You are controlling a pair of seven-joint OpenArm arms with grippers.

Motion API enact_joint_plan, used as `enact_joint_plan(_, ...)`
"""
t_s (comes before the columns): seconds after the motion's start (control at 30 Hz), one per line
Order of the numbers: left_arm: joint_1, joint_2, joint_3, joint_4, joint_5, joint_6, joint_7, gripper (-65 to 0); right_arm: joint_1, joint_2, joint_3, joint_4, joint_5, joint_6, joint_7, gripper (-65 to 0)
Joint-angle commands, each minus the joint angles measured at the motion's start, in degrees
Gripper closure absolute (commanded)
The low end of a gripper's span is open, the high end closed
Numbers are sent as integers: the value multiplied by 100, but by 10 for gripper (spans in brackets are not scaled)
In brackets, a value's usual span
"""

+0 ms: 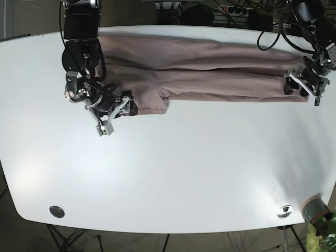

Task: Fold the T-shirt properly
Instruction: 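Lay the folded edge down and slide both grippers along the fold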

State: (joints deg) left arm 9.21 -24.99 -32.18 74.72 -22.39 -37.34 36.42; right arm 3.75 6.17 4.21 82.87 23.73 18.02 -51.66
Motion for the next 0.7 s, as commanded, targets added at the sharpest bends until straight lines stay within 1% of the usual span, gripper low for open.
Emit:
enact_joint_plan(0.0,-55,-125,-30,75,-86,-6,-122,-378,25,-6,23,51,-47,-13,-140,-274)
enact_joint_plan(0.07,-55,-125,-21,75,-86,-6,-122,-378,52,-6,14,51,-47,-13,-140,-171)
enact_joint_plan(0.1,-55,-125,-21,75,-86,-6,-122,-378,52,-6,6,51,-47,-13,-140,-141)
enact_joint_plan(0.17,-55,-125,-21,75,-86,-6,-122,-378,52,-6,6,157,-39,-13,-140,-41)
enact_joint_plan(0.2,-64,-125,-21,75,-86,-6,-122,-378,52,-6,6,280,-30,-13,-140,-16)
enact_joint_plan(0.27,-73,-125,-21,75,-86,-6,-122,-378,-1,-6,6,702,-12,-13,-140,-32)
enact_joint_plan(0.4,-73,-125,-21,67,-86,-6,-122,-378,-423,-15,6,1651,14,-13,-192,-21)
enact_joint_plan(0.53,-73,-125,-21,67,-86,-6,-122,-378,-872,-15,14,2399,14,-13,-359,-21)
enact_joint_plan(0.67,-82,-125,-21,67,-86,-6,-122,-378,-1443,-15,14,2961,14,-13,-359,-21)
